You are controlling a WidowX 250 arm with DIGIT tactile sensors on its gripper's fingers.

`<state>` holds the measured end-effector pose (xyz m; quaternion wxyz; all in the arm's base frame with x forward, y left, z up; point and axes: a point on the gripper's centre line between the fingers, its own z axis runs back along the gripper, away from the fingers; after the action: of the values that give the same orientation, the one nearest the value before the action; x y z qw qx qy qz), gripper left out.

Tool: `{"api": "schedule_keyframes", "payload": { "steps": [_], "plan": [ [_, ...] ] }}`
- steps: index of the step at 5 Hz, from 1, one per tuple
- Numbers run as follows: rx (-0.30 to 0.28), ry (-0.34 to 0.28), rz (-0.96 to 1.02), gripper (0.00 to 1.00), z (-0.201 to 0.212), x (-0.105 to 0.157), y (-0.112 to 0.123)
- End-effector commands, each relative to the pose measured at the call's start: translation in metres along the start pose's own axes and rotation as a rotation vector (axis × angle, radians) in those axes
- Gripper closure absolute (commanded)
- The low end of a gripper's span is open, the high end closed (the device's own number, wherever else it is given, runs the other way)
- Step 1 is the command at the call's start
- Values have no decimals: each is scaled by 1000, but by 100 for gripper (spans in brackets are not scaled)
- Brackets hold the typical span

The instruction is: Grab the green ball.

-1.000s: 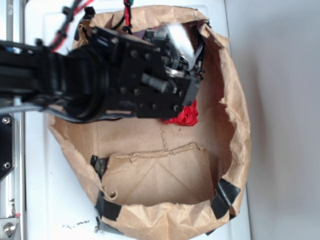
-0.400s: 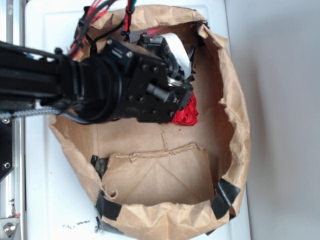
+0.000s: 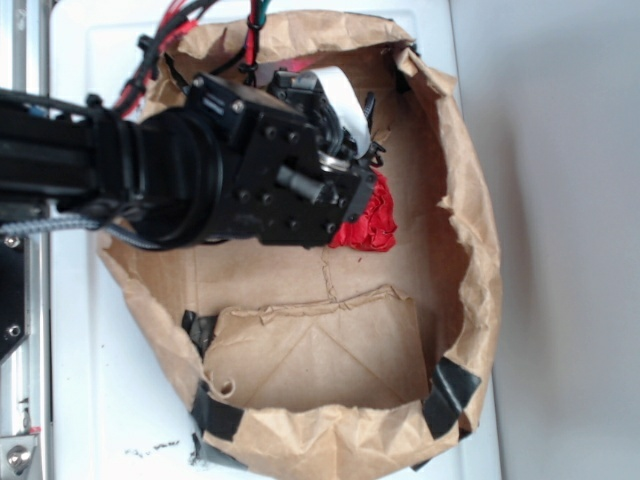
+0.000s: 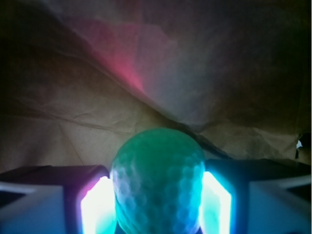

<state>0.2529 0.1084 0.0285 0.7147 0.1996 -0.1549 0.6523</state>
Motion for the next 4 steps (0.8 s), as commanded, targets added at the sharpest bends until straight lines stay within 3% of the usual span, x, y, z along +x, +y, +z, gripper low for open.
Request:
{"api": "schedule_keyframes", "payload": {
  "steps": [1,2,3,4],
  "plan": [
    [-76,-74,-27,100,23,3,-8],
    [-128,-118,-73,100,41,-7,-17],
    [-216,-67,-132,100,73,-7,-16],
    [-263,-29,-191,100,101,-6,-4]
  ]
}}
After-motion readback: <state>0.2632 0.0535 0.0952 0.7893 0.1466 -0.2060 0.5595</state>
